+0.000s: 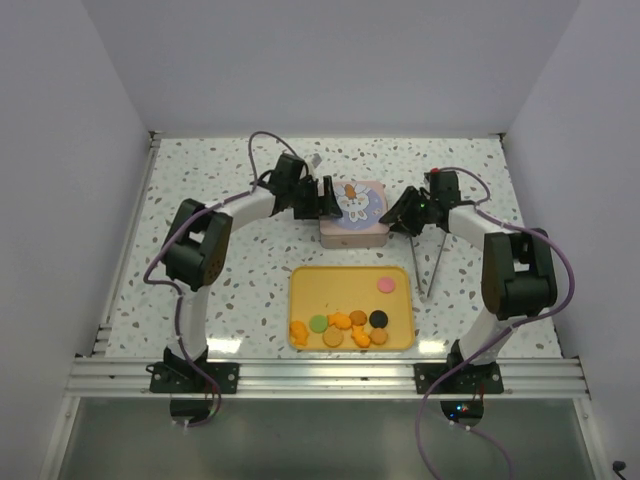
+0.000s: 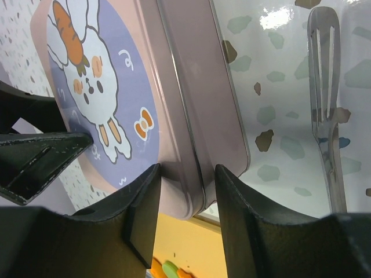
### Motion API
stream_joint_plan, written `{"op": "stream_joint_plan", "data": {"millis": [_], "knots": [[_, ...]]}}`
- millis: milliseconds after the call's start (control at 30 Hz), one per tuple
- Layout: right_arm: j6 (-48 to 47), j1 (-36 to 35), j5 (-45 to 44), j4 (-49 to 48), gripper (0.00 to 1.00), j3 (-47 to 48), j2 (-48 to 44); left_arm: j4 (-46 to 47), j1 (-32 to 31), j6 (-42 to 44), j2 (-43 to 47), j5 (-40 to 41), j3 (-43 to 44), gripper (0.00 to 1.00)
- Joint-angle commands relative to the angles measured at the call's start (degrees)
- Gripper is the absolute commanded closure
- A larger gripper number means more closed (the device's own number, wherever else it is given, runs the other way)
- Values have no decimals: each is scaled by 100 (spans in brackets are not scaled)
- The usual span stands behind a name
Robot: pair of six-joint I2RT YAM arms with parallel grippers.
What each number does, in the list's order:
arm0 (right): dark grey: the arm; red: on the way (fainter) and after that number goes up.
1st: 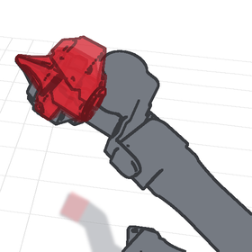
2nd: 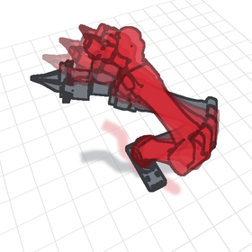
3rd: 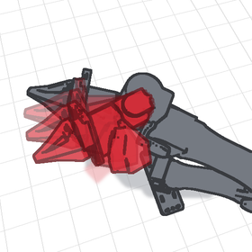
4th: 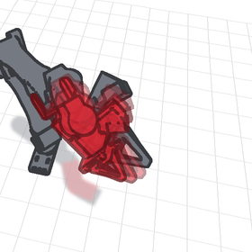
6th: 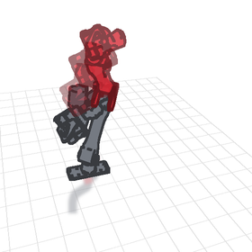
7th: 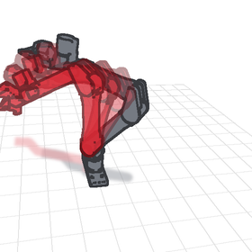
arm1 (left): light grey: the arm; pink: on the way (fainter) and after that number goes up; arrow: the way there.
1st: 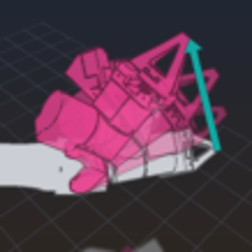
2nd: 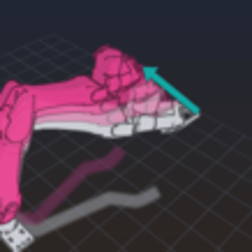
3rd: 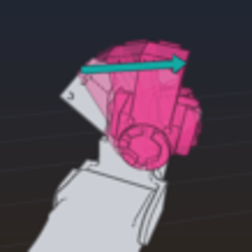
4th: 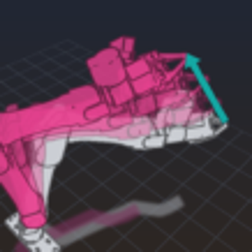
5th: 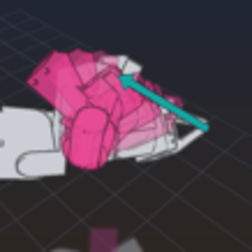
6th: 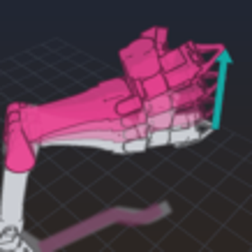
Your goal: Pack the cookies
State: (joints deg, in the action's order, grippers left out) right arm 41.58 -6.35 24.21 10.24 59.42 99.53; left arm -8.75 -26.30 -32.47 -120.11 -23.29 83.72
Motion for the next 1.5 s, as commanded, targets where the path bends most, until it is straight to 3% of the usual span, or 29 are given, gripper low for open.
{"op": "stream_joint_plan", "data": {"millis": [0, 67, 233, 833, 1100, 1300, 1467], "knots": [[-28, -86, 49, -92, 54, -167, -109, -794, -234, 469, -65, 552, 223, 14], [-19, -94, 49, -119, 54, -185, -83, -1022, -287, 548, -117, 702, 320, 7], [25, -112, 49, -198, 54, -167, -82, -1637, -498, 724, -223, 1361, 715, 1], [87, -261, -30, -198, 54, -202, -232, -2754, -1052, 926, -363, 2513, 1453, 0], [87, -305, -56, -224, 52, -273, -302, -3018, -1263, 883, -434, 2654, 1524, 0], [87, -332, -56, -233, 58, -299, -337, -3071, -1263, 874, -487, 2724, 1472, 0], [87, -341, -48, -198, 74, -369, -407, -3019, -1219, 786, -434, 2663, 1305, 0]]}}
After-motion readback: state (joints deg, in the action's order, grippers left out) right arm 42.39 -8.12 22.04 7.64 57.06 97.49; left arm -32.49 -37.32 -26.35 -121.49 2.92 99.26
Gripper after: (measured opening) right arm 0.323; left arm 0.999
